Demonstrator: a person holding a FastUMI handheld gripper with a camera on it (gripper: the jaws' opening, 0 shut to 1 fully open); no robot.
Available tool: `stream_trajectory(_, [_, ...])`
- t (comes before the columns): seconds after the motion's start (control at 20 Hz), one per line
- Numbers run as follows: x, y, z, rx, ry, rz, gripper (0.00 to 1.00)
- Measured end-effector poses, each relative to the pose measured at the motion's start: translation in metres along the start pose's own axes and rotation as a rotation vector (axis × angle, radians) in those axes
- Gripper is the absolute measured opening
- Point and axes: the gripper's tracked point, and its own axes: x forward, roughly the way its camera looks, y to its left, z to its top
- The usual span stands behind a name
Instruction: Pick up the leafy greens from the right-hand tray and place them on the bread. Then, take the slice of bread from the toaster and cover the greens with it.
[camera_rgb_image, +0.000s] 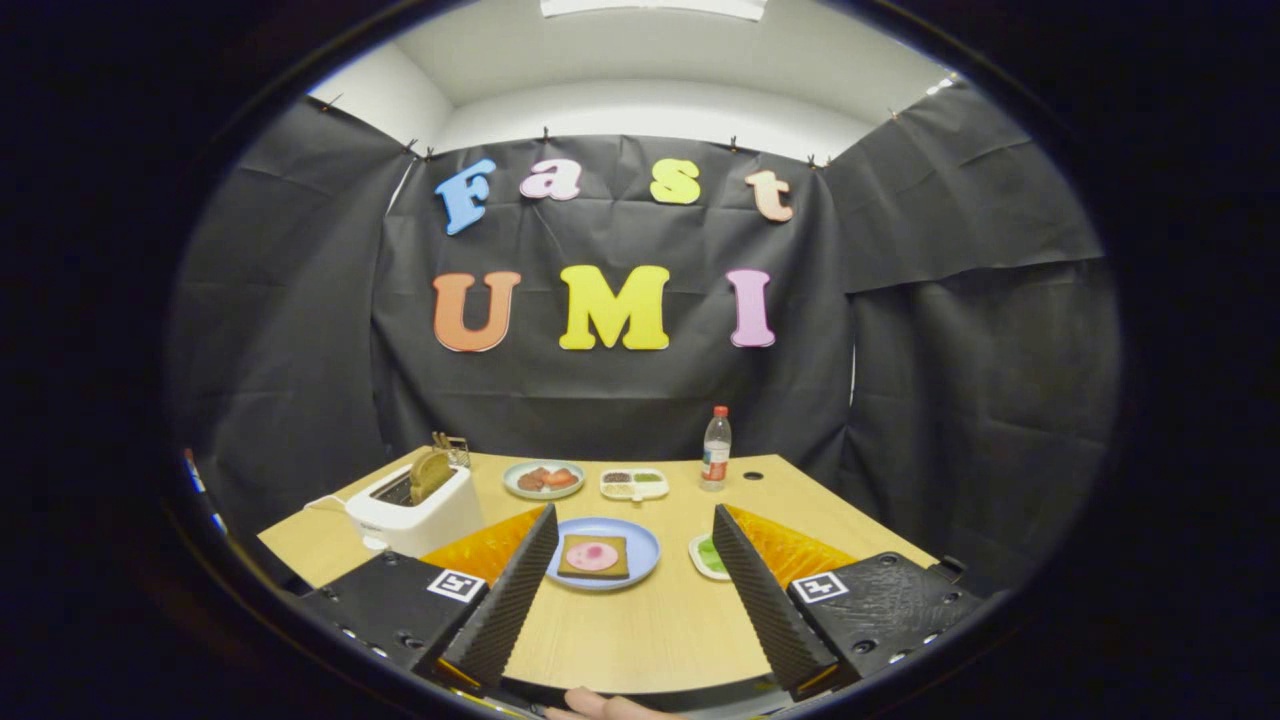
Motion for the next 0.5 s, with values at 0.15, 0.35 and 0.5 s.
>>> stream_trajectory(0.15, [0.001,-0.001,-0.001,0.002,0.004,-0.004,0.95])
stream_trajectory(0.35, [0.009,-0.007,-0.006,-0.001,0.010,-0.009,0.95])
stream_trajectory(0.5, [0.027,-0.017,-0.012,-0.010,0.024,-0.017,0.95])
